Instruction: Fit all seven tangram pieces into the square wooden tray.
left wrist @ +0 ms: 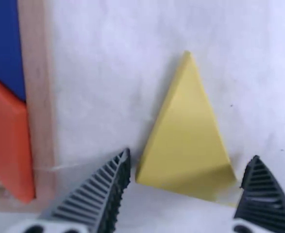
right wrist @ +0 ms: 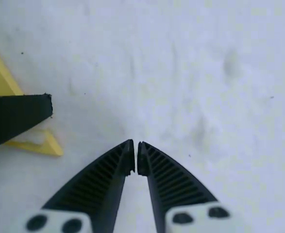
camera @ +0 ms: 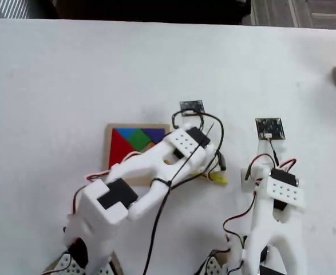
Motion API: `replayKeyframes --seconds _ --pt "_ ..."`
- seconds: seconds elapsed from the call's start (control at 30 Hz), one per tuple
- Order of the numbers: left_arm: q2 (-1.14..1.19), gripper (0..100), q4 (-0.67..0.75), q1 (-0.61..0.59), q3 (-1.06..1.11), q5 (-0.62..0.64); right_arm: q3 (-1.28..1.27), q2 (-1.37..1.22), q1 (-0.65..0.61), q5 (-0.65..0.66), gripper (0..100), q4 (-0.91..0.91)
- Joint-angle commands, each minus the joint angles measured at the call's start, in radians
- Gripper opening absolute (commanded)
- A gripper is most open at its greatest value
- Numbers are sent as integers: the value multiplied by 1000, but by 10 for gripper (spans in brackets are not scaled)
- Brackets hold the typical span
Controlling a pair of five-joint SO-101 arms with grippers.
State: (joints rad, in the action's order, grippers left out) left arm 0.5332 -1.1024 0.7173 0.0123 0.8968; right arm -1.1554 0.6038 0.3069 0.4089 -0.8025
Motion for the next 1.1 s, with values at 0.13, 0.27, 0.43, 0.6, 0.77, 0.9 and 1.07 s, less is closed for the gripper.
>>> replayKeyframes --seconds 0.13,0.27,0.43,0.6,0.77,0.9,1.07 --pt "10 358 -17 13 -40 8 6 19 -10 17 24 15" --pt "10 357 -17 13 -37 8 6 19 -10 17 24 15" --pt "12 268 -17 25 -35 2 6 19 -12 17 24 15" --pt "18 142 -2 25 -41 -101 6 19 -12 17 24 15" --pt "19 171 9 25 -34 -107 6 19 -12 17 24 15" --pt "18 231 5 25 -34 -103 6 19 -12 17 24 15" --pt "13 245 5 25 -32 -103 6 19 -12 17 24 15"
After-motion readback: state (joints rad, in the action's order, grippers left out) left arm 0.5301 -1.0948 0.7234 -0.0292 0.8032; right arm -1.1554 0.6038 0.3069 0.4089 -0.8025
